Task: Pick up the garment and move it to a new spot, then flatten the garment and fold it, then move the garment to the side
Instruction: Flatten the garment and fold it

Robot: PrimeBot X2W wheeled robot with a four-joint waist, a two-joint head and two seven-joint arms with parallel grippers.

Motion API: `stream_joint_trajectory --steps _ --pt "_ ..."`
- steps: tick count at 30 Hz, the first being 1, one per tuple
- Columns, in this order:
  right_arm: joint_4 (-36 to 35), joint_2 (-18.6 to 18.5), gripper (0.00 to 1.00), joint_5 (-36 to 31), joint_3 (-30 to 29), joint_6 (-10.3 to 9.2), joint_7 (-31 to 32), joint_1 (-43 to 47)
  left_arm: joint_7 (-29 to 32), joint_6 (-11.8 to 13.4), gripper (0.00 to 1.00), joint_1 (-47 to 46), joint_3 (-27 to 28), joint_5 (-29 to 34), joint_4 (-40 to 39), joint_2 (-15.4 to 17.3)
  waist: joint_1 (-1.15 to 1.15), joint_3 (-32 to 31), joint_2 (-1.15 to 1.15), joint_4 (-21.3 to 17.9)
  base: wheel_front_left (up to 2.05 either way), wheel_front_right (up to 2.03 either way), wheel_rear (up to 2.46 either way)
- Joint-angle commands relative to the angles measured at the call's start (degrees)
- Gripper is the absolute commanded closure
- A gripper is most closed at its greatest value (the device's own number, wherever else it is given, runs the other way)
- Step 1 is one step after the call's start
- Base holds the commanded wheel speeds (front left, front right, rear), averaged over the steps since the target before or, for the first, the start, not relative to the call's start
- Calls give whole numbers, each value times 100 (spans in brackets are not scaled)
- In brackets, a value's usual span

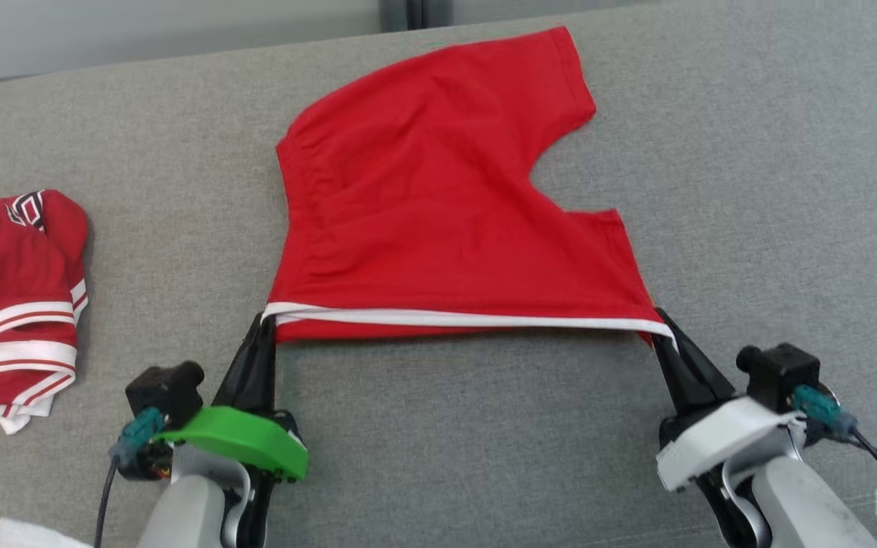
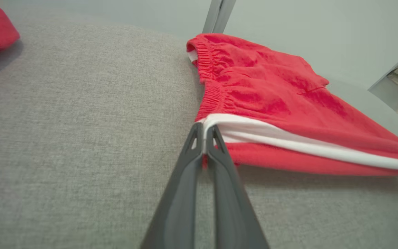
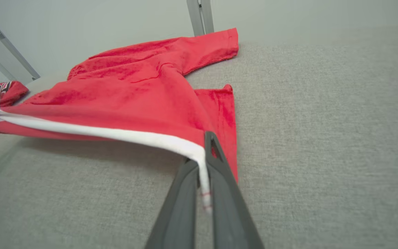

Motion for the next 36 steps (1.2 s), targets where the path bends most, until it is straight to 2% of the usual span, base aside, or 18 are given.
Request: stream_joint_trajectory --steps 1,5,11,15,17,21,27,36 --pt "-276 -142 100 -61 -251 -59 46 346 -31 165 100 324 160 20 -300 211 0 -208 0 -21 0 0 0" --pt "-1388 -56 100 -360 -721 -75 502 1220 186 314 100 1111 168 -88 -1432 218 0 -330 0 8 0 0 0" --pt "-2933 133 100 -674 -1261 -78 1348 2179 912 712 100 2094 142 -126 -3054 328 0 -435 0 37 0 0 0" --pt "-3466 195 100 -739 -1448 -76 1698 2361 1286 828 100 2334 80 -129 -3596 399 0 -420 0 49 0 0 0" --pt "-3535 167 100 -728 -1503 -77 1792 2265 1406 809 100 2267 44 -146 -3683 418 0 -379 0 59 0 0 0" --pt "-3384 53 100 -616 -1537 -77 1879 1811 1616 733 100 1856 -34 -135 -3575 493 0 -163 0 104 0 0 0" --pt "-2719 -339 100 -413 -1182 -71 2000 413 1604 554 100 897 -104 -157 -3157 427 0 466 0 209 0 0 0" --pt "-968 -1052 100 29 -453 -43 2240 -2343 1383 310 100 -856 -272 -294 -2158 201 0 1331 0 652 0 0 0"
